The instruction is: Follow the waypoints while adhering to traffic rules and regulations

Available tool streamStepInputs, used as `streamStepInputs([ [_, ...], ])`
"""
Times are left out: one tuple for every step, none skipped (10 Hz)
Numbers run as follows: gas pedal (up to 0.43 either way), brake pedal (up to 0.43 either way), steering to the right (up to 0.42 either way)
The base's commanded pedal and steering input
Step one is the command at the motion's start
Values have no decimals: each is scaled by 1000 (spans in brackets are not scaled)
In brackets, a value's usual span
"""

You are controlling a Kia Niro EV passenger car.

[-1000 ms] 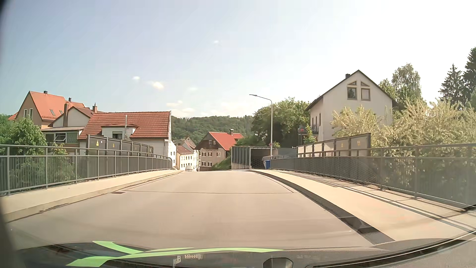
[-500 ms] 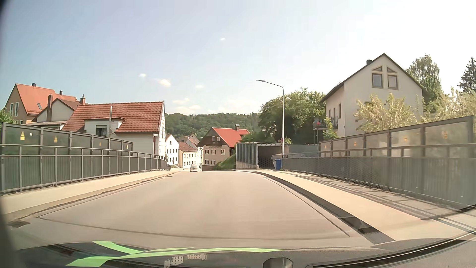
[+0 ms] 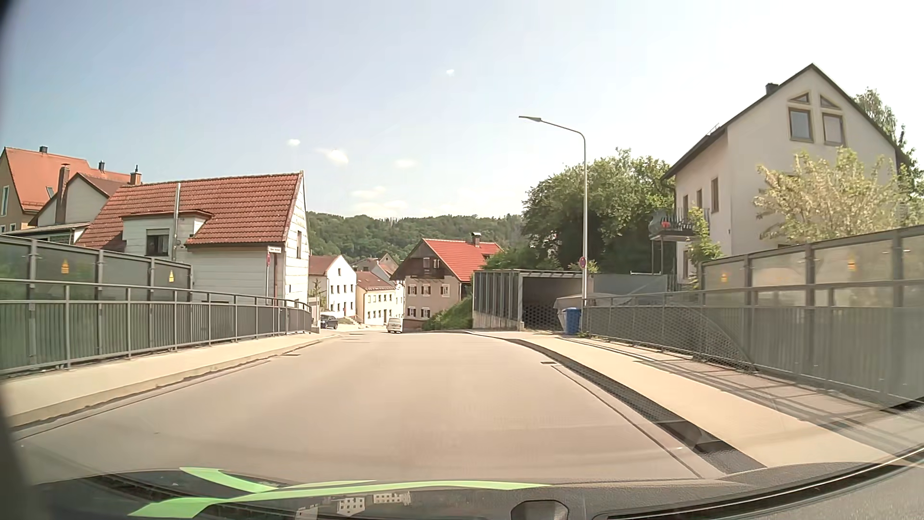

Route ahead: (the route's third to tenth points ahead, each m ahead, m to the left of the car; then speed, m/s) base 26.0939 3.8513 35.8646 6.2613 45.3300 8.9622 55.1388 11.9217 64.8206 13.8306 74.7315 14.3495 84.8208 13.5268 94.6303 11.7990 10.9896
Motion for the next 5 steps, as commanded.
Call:
streamStepInputs([
  [0,91,-36],
  [0,98,-36],
  [0,98,-36],
  [0,91,-34],
  [0,79,-33],
])
